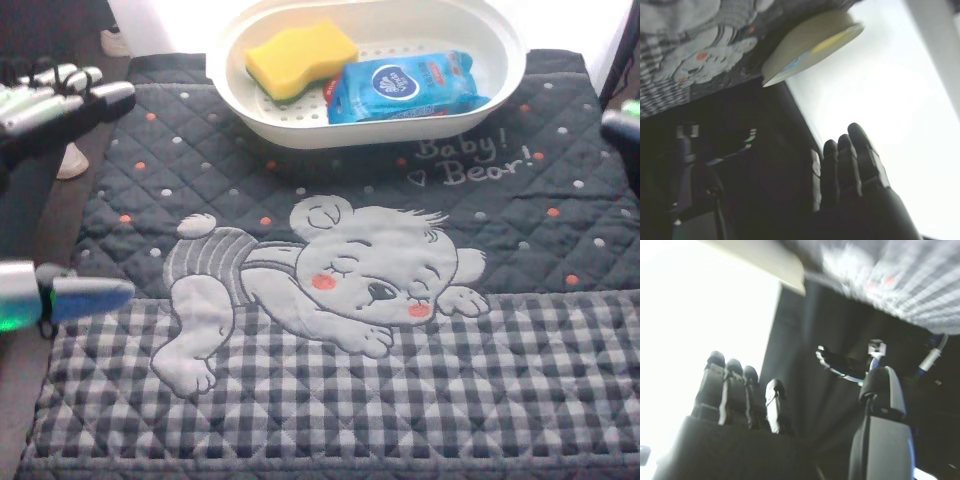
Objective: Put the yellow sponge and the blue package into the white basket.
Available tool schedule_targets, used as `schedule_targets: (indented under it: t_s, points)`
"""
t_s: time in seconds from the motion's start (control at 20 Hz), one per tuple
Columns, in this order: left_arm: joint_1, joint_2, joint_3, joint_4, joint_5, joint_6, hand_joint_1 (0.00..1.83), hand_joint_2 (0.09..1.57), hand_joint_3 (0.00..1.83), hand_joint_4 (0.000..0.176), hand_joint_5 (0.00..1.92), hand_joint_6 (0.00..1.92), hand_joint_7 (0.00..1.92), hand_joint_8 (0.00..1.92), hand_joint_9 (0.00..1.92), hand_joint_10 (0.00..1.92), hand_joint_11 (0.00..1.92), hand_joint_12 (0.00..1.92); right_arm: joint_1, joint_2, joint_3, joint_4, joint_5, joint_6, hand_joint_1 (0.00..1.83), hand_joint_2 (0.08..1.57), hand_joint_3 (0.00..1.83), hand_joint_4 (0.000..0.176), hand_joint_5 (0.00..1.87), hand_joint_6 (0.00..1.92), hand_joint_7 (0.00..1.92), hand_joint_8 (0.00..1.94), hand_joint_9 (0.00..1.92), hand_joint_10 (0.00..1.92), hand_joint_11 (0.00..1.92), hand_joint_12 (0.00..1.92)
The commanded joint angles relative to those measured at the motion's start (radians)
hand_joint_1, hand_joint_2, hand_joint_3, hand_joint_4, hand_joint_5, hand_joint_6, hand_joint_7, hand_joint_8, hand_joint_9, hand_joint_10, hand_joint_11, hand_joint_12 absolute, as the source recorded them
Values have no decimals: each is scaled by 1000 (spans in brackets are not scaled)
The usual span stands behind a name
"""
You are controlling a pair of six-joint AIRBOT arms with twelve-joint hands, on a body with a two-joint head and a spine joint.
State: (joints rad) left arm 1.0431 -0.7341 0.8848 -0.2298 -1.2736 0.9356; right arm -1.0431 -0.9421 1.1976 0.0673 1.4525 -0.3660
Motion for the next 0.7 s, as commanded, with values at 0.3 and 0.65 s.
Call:
schedule_targets:
  t_s: [0.3,0.65]
  points:
    - [98,1,-34,-59,-308,-30,655,883,3,73,125,3,45,4,0,0,14,7,-37,1,-3,60,179,24,739,792,0,175,0,0,0,0,0,0,0,0]
    - [110,-6,-34,-78,-355,-40,591,918,1,105,116,2,138,3,141,5,0,449,-36,6,-3,69,179,31,774,804,2,147,12,4,0,0,0,0,0,0]
